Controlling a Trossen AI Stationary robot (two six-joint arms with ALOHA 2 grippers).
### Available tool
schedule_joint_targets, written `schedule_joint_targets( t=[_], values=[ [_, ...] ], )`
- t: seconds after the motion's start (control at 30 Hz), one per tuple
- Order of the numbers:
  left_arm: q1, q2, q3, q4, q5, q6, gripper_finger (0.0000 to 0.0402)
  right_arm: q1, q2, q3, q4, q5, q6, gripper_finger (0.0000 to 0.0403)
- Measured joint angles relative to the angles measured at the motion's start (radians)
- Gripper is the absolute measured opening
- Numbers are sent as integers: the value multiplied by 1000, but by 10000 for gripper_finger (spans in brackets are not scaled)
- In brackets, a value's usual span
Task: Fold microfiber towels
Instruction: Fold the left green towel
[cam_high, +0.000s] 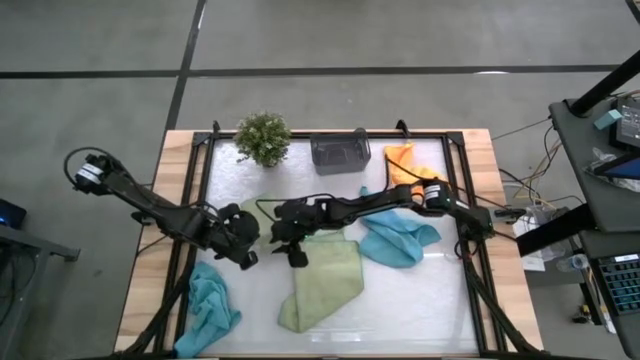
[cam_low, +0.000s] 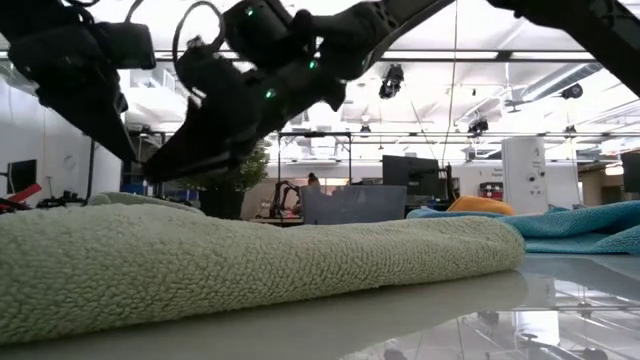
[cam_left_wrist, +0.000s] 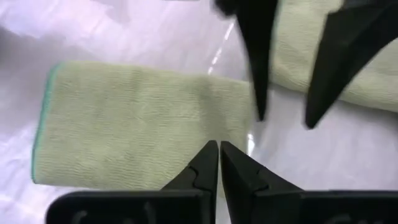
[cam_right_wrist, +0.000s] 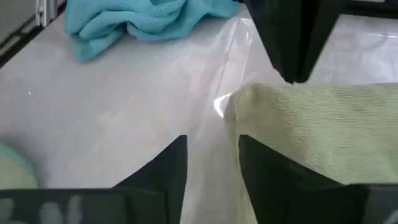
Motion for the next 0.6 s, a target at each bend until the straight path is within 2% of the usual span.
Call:
schedule_joint_targets(
  t=[0.27, 0.43, 0.6],
  values=[
    [0, 0, -89, 151, -19, -2, 4, -27, -20, -35, 64, 52, -22, 20],
    [1, 0, -165, 234, -19, -34, 4, -40, 27, -74, 181, 52, 38, 11],
    [1, -1, -233, 321, -19, -64, 4, -50, 72, -86, 142, 51, 40, 9]
  ],
)
